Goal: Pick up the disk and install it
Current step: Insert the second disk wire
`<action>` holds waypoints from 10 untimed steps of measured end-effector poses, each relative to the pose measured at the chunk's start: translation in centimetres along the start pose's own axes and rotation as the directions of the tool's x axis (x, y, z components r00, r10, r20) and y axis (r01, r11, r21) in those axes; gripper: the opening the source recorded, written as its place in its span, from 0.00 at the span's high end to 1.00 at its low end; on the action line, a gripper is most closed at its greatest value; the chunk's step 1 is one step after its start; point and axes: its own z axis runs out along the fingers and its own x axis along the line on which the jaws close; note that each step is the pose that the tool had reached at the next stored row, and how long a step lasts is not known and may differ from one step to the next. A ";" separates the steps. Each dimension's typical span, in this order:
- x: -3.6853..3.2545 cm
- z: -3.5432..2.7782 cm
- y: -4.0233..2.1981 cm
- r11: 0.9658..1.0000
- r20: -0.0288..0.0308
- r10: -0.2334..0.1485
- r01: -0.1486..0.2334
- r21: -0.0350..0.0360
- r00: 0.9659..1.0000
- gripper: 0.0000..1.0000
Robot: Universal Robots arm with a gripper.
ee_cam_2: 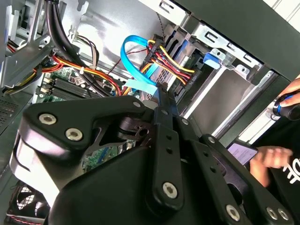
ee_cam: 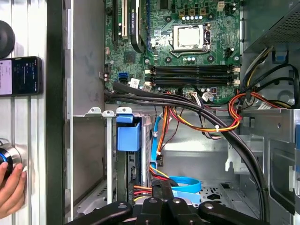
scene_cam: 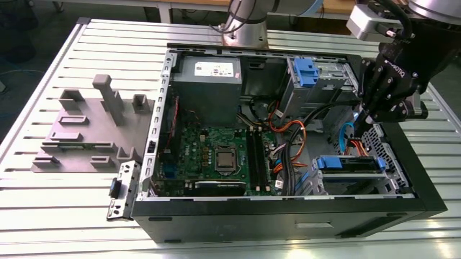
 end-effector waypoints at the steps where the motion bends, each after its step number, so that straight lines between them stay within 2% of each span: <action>1: 0.00 0.01 0.00 1.000 0.000 0.000 0.000 0.000 1.000 0.89; 10: 0.04 -0.28 0.00 1.000 0.000 0.000 0.000 0.000 1.000 0.89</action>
